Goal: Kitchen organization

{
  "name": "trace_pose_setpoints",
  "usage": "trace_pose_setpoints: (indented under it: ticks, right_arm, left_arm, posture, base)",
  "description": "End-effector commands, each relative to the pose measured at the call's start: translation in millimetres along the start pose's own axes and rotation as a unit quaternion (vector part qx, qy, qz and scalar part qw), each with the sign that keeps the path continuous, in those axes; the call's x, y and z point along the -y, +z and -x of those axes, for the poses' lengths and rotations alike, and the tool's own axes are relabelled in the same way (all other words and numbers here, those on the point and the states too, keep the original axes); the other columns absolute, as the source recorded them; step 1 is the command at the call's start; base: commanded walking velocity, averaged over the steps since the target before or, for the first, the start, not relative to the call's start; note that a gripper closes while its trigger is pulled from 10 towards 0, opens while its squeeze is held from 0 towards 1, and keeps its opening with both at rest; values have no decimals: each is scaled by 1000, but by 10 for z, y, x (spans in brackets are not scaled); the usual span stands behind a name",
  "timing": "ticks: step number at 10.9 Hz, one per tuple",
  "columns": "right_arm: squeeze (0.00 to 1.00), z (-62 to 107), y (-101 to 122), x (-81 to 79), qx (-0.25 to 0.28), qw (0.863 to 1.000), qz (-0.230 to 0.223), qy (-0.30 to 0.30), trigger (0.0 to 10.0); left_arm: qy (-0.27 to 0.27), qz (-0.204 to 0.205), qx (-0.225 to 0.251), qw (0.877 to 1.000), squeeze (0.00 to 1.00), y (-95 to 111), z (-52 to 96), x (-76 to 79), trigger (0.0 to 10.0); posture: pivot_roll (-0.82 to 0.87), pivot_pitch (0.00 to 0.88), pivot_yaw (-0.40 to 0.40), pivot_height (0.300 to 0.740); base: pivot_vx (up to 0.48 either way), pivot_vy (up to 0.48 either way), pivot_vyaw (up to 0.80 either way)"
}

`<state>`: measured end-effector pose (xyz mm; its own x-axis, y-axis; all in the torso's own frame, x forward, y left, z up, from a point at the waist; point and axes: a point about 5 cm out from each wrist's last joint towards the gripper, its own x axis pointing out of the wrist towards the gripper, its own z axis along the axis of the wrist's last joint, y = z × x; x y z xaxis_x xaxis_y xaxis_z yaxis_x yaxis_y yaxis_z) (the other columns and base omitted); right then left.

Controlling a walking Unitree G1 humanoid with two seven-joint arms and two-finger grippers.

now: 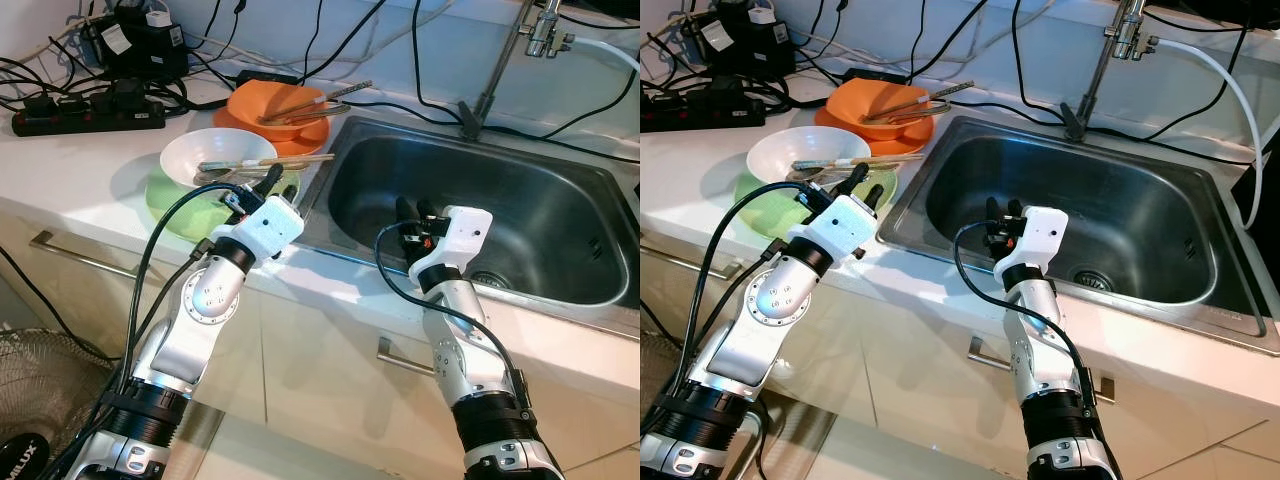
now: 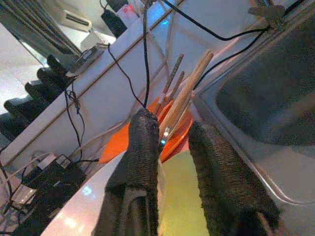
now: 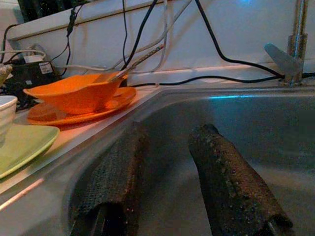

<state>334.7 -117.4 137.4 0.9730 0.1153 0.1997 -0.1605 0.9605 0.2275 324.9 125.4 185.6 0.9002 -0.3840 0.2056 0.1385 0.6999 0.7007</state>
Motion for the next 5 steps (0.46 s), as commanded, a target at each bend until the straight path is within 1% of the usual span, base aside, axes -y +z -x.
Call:
trace_pose_setpoints:
  ticks: [1,4,5]
  right_arm:
    - [0,-15,35,29,5,1000,4,-4,10000]
    - [0,-16,34,32,5,1000,4,-5,10000]
    - [0,-15,33,33,5,1000,4,-6,10000]
  left_arm:
    - [0,-3,-1,1000,0,10,-19,3,0]
    - [7,1,5,1000,0,52,-27,-27,0]
    - [7,4,7,1000,0,63,-32,-29,10000]
  posture:
    - [216,34,-63,740]
    - [216,35,-62,740]
    - [216,35,-63,740]
  base:
    - [0,0,0]
    - [0,0,0]
    - [0,0,0]
